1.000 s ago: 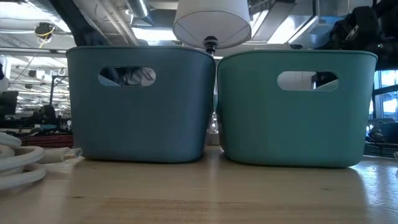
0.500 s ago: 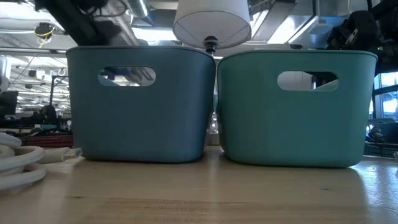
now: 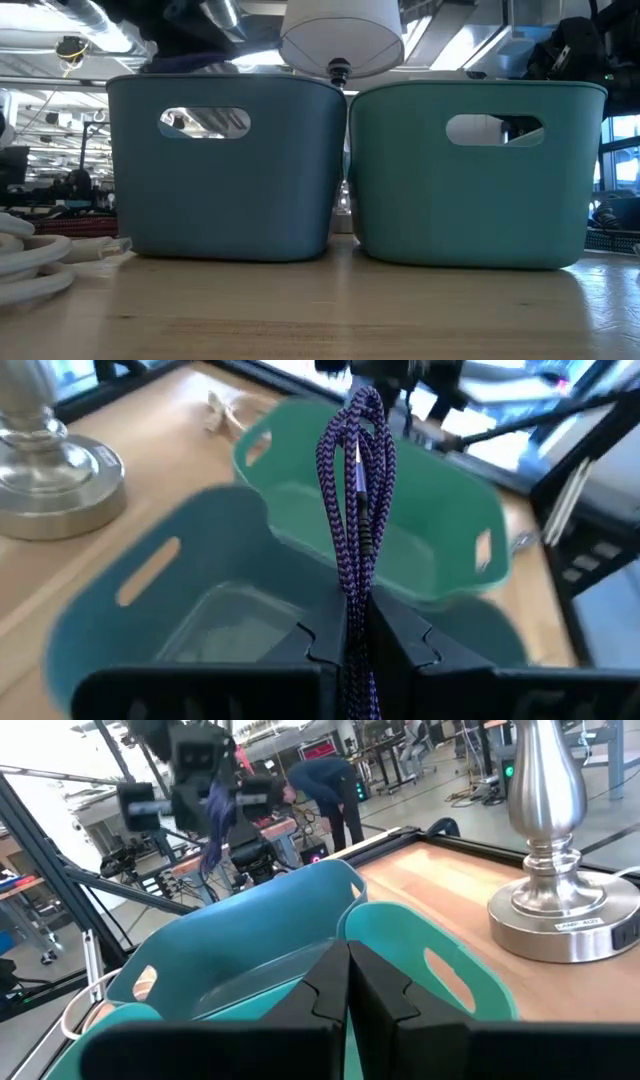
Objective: Pick and place items into bin
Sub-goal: Put the purple patterned USB cable into the lue bin
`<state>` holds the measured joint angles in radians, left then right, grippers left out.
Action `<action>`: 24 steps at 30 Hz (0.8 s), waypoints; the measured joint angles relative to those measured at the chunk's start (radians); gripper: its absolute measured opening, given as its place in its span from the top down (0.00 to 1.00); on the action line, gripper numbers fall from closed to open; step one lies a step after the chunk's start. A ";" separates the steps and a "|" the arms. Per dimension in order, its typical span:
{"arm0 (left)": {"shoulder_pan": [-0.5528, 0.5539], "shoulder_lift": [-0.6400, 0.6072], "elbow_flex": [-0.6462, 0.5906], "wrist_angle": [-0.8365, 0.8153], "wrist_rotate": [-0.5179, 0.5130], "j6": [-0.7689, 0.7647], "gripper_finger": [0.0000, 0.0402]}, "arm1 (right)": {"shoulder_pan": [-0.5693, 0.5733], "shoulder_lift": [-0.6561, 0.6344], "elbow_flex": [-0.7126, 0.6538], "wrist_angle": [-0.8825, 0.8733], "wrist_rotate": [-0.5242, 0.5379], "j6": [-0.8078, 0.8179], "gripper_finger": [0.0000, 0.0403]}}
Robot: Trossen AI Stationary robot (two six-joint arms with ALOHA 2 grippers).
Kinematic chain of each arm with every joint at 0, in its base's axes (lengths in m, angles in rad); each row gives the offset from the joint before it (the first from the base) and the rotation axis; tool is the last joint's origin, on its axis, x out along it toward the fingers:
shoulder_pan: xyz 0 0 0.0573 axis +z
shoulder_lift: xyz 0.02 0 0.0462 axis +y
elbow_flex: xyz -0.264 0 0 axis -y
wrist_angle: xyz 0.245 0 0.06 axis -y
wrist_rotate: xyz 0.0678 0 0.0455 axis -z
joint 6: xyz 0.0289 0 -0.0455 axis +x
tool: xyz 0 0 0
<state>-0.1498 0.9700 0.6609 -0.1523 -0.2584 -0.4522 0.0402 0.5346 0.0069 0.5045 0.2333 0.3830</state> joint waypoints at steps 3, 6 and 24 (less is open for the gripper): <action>-0.027 0.087 0.000 0.054 0.006 0.058 0.95 | 0.000 0.000 0.000 0.000 0.003 -0.007 0.98; -0.007 0.168 0.019 0.110 0.020 0.041 0.95 | 0.000 0.000 0.000 0.016 0.003 -0.021 0.98; 0.117 0.430 0.114 0.056 0.010 -0.292 0.95 | 0.000 0.000 0.000 0.021 0.003 -0.050 0.98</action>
<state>-0.0331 1.4000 0.7753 -0.0960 -0.2487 -0.7442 0.0402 0.5346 0.0067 0.5251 0.2359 0.3328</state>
